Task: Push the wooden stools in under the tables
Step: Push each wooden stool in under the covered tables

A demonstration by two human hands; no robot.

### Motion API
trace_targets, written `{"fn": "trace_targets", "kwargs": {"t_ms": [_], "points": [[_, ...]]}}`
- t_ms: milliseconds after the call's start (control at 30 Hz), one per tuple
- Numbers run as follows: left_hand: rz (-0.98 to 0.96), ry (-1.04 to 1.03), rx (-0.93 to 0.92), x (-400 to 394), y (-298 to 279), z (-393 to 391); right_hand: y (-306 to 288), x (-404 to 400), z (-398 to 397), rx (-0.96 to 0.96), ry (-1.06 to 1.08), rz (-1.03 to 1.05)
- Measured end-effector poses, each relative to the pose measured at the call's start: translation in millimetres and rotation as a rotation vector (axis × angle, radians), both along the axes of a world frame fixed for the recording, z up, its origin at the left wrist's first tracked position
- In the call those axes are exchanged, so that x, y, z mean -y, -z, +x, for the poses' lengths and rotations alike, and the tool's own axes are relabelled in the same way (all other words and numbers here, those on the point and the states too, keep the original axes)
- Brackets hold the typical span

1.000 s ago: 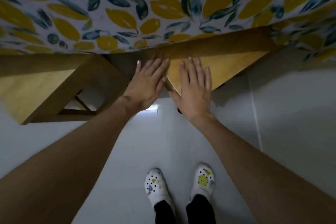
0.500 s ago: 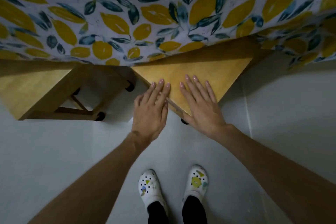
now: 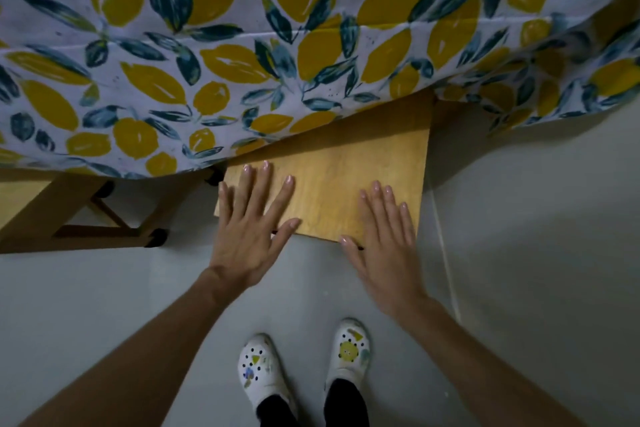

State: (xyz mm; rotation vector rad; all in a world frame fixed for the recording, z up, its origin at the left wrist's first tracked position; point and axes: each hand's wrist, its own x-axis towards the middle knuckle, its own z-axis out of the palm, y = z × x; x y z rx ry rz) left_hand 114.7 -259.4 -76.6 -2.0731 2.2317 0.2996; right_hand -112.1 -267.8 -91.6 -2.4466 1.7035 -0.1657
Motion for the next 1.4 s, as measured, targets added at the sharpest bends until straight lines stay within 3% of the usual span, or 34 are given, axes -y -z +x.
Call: {"fn": "trace_targets", "kwargs": {"t_ms": [100, 567, 933, 1233, 1400], "points": [[0.01, 0.004, 0.023, 2.4, 5.4, 1.7, 3.2, -3.0, 18.7, -0.021, 0.139, 0.033], [0.019, -0.158, -0.101, 60.4, 8.9, -55.6, 7.2, 105.7, -46.4, -0.116, -0.09, 0.047], [0.06, -0.174, -0.121, 91.6, 5.7, -65.9, 2.7, 143.2, -54.1, -0.103, -0.104, 0.086], [0.14, -0.023, -0.257, 93.9, -1.8, -38.4, -0.4, 143.9, -50.1, -0.163, -0.107, 0.098], [0.151, 0.02, -0.384, 77.6, -17.0, 2.7, -22.5, 129.4, -27.0, -0.073, -0.012, 0.216]]}}
